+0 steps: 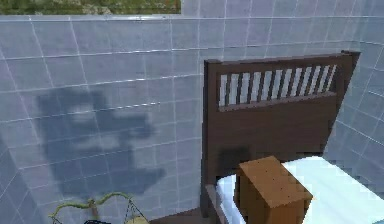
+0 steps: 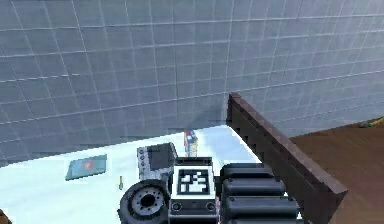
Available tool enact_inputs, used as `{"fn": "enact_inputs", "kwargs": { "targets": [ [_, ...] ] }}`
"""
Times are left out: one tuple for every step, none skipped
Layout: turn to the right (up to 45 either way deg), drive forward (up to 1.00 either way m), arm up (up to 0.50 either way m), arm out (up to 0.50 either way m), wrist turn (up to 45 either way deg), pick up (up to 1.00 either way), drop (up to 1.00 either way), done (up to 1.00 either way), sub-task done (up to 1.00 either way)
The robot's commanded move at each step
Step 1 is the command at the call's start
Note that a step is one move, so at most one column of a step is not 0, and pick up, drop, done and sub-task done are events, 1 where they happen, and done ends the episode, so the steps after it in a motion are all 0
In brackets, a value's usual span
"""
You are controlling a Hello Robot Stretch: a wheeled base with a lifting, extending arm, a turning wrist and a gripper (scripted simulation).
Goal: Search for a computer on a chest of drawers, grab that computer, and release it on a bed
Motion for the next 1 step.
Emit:
{"fn": "enact_inputs", "kwargs": {
  "targets": [
    [0.0, 0.1, 0.0, 0.0, 0.0, 0.0, 0.0, 0.0, 0.0]
  ]
}}
